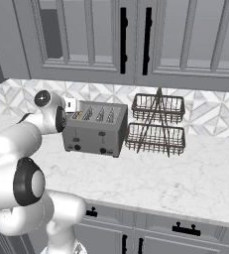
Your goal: Start the toaster. Once the lever pops up, take the bread to the plate on the dining counter.
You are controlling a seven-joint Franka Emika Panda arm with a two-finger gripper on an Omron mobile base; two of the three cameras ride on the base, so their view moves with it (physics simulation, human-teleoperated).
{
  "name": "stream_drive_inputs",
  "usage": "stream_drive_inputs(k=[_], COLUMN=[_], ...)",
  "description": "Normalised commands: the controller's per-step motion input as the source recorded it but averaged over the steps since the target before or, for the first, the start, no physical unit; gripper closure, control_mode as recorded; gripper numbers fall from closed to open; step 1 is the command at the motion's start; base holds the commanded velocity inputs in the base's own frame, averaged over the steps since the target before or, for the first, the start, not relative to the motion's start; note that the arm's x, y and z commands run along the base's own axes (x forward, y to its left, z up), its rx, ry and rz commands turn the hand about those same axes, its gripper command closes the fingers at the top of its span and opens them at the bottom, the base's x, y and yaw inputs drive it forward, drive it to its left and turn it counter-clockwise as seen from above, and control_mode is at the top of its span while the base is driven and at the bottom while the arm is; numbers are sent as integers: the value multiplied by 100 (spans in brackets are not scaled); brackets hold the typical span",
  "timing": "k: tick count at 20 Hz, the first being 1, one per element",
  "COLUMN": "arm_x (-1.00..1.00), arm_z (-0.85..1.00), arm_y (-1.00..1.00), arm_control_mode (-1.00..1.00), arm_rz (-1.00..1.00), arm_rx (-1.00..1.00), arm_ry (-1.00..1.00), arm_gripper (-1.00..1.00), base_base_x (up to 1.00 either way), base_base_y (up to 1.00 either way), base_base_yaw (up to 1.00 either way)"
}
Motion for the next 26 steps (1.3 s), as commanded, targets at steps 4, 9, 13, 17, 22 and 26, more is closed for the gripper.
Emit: stream_drive_inputs(k=[4,9,13,17,22,26], arm_x=[0,0,0,0,0,0], arm_z=[0,0,0,0,0,0], arm_y=[0,0,0,0,0,0], arm_control_mode=[-100,-100,-100,-100,-100,-100], arm_rz=[0,0,0,0,0,0], arm_rx=[0,0,0,0,0,0], arm_ry=[0,0,0,0,0,0], arm_gripper=[-100,-100,-100,-100,-100,-100], base_base_x=[0,0,0,0,0,0], base_base_y=[0,0,0,0,0,0], base_base_yaw=[0,0,0,0,0,0])
